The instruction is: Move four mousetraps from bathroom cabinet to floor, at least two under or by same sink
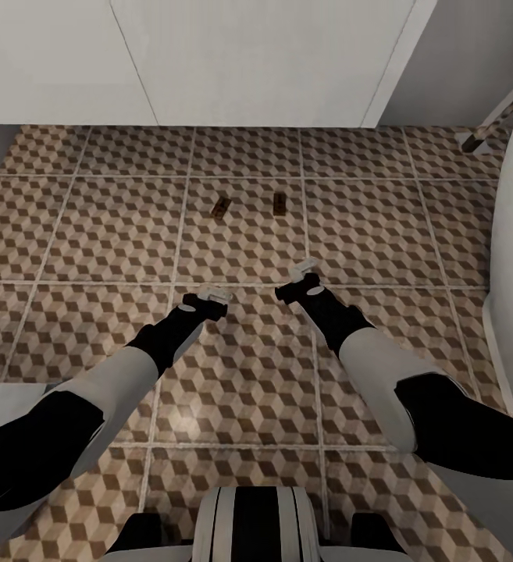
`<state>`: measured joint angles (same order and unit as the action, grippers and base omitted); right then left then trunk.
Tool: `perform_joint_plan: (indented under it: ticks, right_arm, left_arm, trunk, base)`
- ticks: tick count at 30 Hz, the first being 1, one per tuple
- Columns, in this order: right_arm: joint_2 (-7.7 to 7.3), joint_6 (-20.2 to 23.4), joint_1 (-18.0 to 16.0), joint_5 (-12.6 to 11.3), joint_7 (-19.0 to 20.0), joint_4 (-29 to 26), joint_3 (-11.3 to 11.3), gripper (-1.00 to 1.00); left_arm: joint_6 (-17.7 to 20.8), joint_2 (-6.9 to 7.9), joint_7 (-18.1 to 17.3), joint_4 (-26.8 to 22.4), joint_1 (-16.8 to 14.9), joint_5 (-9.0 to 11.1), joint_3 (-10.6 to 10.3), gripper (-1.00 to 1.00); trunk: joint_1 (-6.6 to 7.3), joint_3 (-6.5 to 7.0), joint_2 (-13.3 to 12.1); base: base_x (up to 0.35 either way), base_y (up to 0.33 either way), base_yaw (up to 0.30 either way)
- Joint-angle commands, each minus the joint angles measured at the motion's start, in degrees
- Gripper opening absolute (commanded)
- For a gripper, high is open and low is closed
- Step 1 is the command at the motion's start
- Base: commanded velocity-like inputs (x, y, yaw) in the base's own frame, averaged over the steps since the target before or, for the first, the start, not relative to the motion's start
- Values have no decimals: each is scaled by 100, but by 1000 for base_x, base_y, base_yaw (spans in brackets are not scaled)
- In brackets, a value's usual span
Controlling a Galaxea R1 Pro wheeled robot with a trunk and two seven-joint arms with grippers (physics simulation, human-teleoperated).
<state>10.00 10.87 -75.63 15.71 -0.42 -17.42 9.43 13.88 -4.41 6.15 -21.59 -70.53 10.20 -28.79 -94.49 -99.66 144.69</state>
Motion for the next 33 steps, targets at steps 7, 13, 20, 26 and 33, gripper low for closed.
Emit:
perform_joint_plan:
  ticks: [7,13,20,26,33]
  right_arm:
    - [0,39,-2,55,-6,43,13,100]
    - [0,-35,2,55,-3,63,13,100]
    - [0,-261,2,56,-5,279,9,100]
    - [0,-376,2,62,-5,370,7,100]
    - [0,-399,4,57,8,393,7,100]
  left_arm:
    - [27,14,44,-5,23,62,-48,100]
    - [27,18,44,-3,74,62,-48,100]
    - [17,52,38,0,109,62,-48,100]
    - [5,115,33,-2,217,62,-48,100]
    - [-5,187,28,-3,258,62,-48,100]
  trunk:
    - [18,153,-9]
    - [34,286,-17]
    - [52,441,-26]
    - [67,574,-34]
    - [85,729,-43]
  base:
    - [0,0,0]
    - [0,0,0]
    - [0,0,0]
    - [0,0,0]
    - [0,0,0]
